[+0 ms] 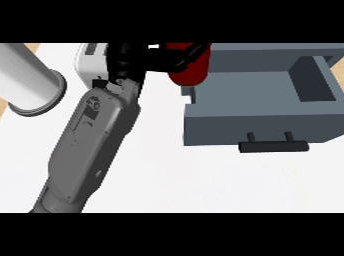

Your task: Pick up the can, place it into the drawer and close the drawer

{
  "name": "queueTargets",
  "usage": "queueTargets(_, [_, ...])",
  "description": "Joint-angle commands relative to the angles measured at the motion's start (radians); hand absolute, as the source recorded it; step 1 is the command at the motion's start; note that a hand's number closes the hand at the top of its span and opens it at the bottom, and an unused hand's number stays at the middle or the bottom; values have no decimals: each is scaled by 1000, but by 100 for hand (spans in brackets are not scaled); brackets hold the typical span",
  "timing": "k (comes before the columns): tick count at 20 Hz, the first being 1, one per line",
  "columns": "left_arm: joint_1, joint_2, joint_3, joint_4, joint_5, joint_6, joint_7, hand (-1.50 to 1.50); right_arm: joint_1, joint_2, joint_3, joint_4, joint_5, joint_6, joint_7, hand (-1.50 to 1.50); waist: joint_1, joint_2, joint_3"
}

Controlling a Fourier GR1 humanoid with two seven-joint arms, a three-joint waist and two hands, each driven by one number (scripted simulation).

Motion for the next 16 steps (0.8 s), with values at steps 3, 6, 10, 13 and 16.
queueTargets(3, [-124, 0, -55, 149, 74, 80, -62, 150, 38, 15, 34, -58, -2, -34, 1, -150, -9, 0, 0])
queueTargets(6, [-196, 0, -40, 207, 86, 90, -72, 150, -53, -41, -22, 21, -3, -29, 33, -150, -2, 1, 0])
queueTargets(10, [-259, 0, -60, 306, 132, 98, -104, 150, -61, -11, 6, 37, 43, -3, -4, -150, -6, 3, 0])
queueTargets(13, [-373, 0, -72, 392, 181, 137, -90, 150, -14, 13, -4, 26, 10, 47, -24, -150, -22, 4, 1])
queueTargets(16, [-409, 0, -96, 457, 208, 147, -129, 150, -46, 13, 0, 16, 35, 11, -5, -150, -19, 4, 1])
